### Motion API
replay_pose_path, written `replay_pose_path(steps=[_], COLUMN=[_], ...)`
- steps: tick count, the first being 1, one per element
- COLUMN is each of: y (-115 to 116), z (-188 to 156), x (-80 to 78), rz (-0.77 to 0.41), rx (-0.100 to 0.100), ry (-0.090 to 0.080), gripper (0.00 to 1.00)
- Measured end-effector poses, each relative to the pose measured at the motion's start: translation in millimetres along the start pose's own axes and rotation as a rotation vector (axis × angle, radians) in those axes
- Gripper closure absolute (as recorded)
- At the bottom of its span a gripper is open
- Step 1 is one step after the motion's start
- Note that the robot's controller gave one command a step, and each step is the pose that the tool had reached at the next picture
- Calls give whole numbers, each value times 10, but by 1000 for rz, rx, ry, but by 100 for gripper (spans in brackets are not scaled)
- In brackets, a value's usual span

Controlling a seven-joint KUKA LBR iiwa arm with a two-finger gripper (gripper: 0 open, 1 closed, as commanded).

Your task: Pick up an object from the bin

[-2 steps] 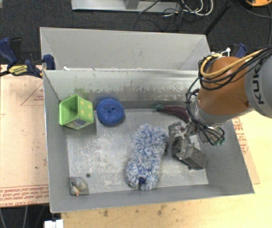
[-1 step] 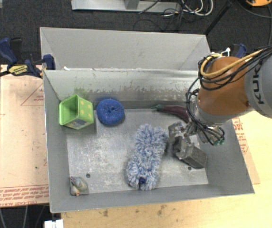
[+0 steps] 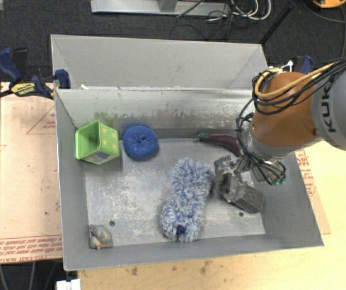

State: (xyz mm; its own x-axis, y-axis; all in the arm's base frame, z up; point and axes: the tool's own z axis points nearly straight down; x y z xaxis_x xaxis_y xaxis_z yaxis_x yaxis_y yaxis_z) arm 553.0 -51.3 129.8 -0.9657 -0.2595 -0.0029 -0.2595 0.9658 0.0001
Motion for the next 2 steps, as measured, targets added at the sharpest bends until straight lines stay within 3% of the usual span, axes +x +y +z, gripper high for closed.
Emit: replay_pose_path(steps=[2], y=[5], z=[0], x=[-2], rz=[0], rx=[-1], ry=[0], gripper=[100])
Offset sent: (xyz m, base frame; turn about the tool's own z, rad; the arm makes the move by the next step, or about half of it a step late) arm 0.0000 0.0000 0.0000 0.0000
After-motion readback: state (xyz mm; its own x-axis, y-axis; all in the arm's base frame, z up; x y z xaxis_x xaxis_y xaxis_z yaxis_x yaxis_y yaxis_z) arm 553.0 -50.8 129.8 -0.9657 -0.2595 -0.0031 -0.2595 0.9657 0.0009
